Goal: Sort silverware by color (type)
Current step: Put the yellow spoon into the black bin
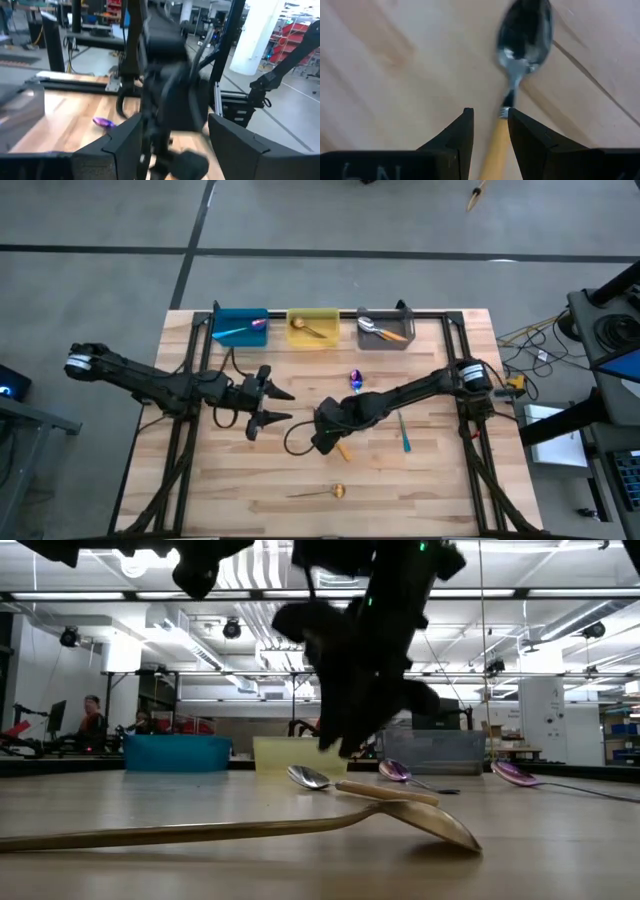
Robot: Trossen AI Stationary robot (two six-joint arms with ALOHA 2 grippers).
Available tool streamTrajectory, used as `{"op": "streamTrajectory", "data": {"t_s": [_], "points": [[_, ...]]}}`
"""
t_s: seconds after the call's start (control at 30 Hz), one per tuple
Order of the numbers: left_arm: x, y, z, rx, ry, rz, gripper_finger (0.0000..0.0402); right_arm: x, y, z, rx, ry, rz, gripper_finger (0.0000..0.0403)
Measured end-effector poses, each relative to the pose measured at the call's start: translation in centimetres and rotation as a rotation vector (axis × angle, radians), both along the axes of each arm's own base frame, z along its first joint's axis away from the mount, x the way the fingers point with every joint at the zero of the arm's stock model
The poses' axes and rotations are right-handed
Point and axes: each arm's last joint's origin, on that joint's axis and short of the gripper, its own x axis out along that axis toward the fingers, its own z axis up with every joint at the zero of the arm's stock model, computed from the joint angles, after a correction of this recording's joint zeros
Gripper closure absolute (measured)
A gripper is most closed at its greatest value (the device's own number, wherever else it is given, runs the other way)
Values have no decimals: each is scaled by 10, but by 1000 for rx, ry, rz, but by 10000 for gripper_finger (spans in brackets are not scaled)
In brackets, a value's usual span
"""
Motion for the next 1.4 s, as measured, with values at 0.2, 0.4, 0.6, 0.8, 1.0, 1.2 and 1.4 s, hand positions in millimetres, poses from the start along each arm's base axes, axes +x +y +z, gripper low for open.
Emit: {"op": "streamTrajectory", "data": {"t_s": [0.2, 0.4, 0.6, 0.8, 1.0, 1.2, 1.4], "points": [[-6, 2, 10, 51, -54, 1, 196, 9, 1, -31, -7, 82, -27, 292], [-7, 2, 14, 110, -75, 1, 196, 19, 4, -42, -14, 121, -36, 299], [-7, 4, 15, 166, -81, 55, 196, 27, 5, -51, -65, 185, -41, 325], [-7, 5, 16, 219, -95, 83, 196, 31, 6, -58, -97, 228, -15, 364], [-7, 5, 21, 268, -150, 89, 196, 35, 7, -59, -113, 213, -3, 373], [-8, 5, 28, 323, -221, 102, 196, 37, 7, -58, -152, 179, -36, 374], [-9, 6, 34, 384, -290, 120, 196, 47, 6, -54, -240, 47, -94, 374]]}}
